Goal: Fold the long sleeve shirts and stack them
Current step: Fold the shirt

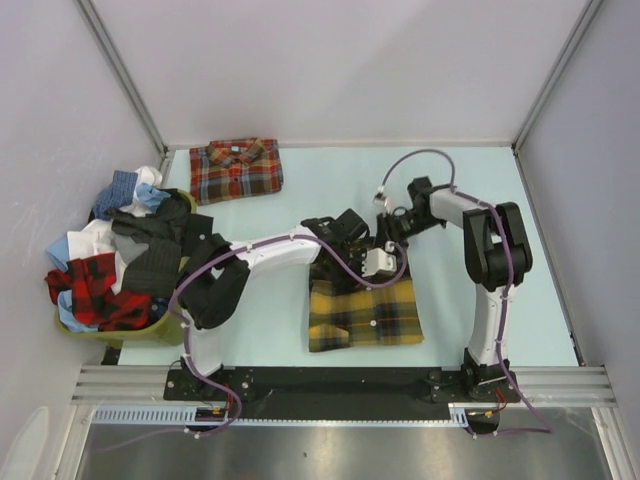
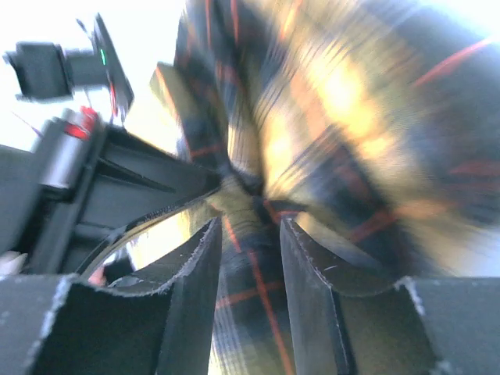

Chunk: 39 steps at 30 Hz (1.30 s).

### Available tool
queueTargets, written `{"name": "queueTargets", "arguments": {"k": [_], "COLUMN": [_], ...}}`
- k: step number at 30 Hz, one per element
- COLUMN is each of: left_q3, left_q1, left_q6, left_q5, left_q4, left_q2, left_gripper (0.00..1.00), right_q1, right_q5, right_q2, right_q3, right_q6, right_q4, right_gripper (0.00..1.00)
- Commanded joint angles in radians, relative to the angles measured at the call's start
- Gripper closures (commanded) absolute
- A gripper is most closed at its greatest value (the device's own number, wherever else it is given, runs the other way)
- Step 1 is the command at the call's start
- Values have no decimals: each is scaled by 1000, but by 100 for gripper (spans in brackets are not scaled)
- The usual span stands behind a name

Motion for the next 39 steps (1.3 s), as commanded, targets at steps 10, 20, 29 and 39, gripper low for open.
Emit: {"name": "queueTargets", "arguments": {"k": [10,20,29,39], "left_q3": [291,333,374,399], "left_q1": [127,185,199,208], "left_q6": [50,30,33,33], "left_q5": [123,54,-46,-64], "left_q4": [-204,-117,-46,11], "left_q2": [84,136,179,162], "left_gripper": [100,100,100,100], "right_q1": [-57,9,0,-11], "right_q5": [54,113,117,119], "right_q2": [183,273,284,303], "right_q3": [490,504,500,510], "right_q6": [46,-20,-46,-40], "right_q4": [35,43,17,25], "right_gripper": [58,59,61,63]}}
